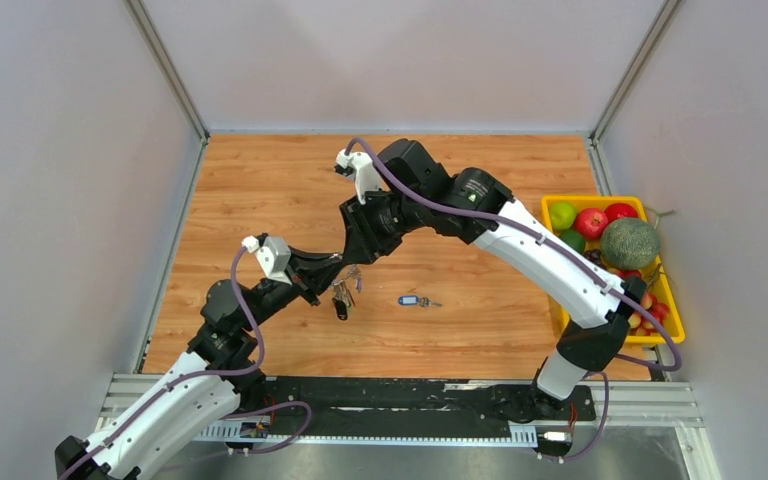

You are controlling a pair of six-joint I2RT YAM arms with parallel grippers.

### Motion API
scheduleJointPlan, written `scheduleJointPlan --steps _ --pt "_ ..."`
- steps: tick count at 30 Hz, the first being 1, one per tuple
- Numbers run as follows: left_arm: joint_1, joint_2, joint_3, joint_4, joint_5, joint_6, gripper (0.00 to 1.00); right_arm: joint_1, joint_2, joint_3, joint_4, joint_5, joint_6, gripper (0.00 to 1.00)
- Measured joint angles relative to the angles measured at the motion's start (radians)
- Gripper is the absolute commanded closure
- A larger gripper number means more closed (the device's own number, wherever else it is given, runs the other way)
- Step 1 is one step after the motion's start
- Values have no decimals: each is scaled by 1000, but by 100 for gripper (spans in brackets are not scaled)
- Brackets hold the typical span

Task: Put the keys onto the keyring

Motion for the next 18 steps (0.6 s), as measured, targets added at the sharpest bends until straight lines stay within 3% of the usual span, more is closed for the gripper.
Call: scheduleJointPlan --steps 8,18 --pt "0 -7 41 -20 -15 -28 100 0 -166 -141 112 97 -12 52" --pt "0 -16 87 -58 -69 -99 100 0 -452 -546 468 134 -31 52"
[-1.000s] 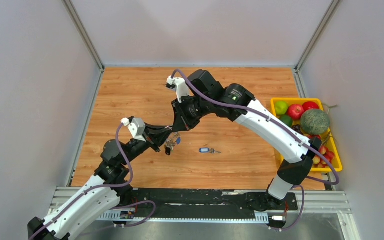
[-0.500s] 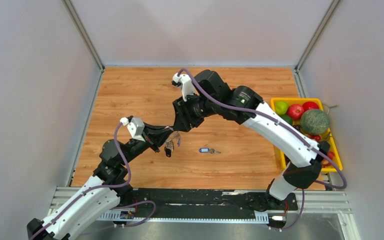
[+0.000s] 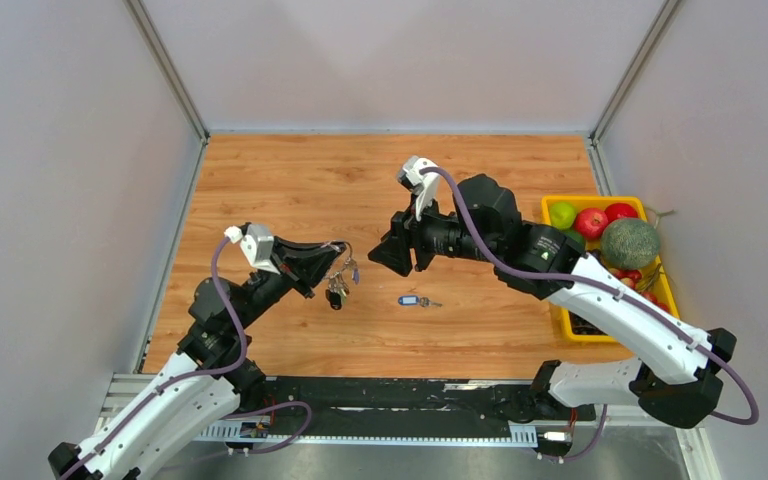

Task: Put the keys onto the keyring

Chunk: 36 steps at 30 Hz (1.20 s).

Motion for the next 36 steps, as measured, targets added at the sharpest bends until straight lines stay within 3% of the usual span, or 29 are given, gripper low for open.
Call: scheduleJointPlan --steps 5,14,36 --pt "0 24 50 -37 -22 -29 100 12 -23 -58 132 0 -37 52" --pt "0 42 103 -116 -67 -79 100 67 24 -2 239 18 -85 52" --pt "0 75 147 -241 -127 -136 100 80 201 165 145 140 -69 57"
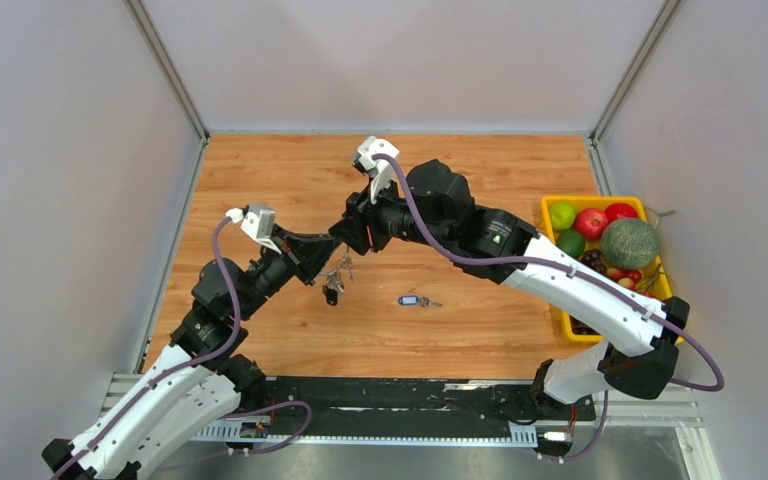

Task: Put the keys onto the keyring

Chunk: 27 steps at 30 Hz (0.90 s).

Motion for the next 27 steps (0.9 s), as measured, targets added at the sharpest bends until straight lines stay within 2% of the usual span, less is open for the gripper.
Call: scheduleJointPlan --steps 9,27 --pt "0 -9 14 -26 -23 -15 100 0 1 0 -7 -3 21 60" --pt "0 -20 14 -43 -40 -25 100 1 35 21 -18 -36 47 74"
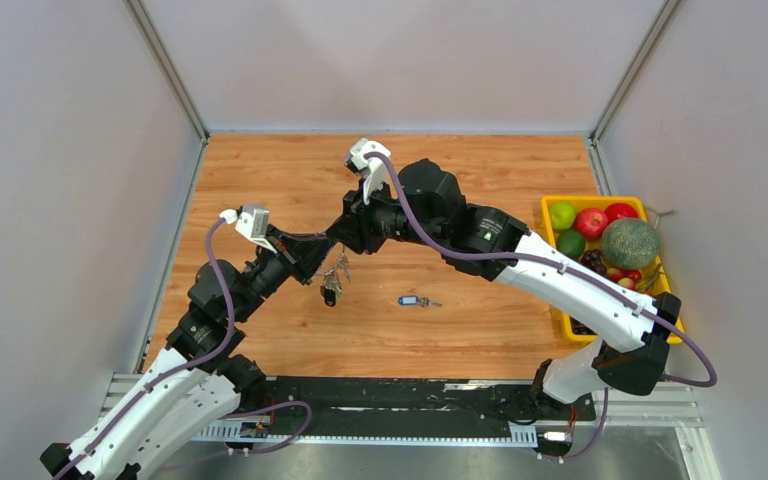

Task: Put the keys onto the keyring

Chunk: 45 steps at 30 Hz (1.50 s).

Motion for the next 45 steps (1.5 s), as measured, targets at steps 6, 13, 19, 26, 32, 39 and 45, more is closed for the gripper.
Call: scheduleJointPlan --steps 6,13,19,26,32,39,45 --pt "0 0 0 0 -1 0 100 0 0 0 -2 -3 0 77" --pt "0 0 0 0 -2 0 100 2 12 11 -6 -6 0 85" --pt "0 0 0 0 -3 -1 100 2 13 19 -8 -12 0 100" --pt "0 0 0 0 -2 -3 85 3 17 26 -14 -12 0 100" --pt "0 -21 0 -3 29 28 55 7 48 86 -78 -9 0 100" --pt "-1 -94 21 -93 78 111 46 8 130 229 -212 -10 0 100" --pt "-1 -118 52 -170 136 184 45 8 171 336 -319 -8 0 100"
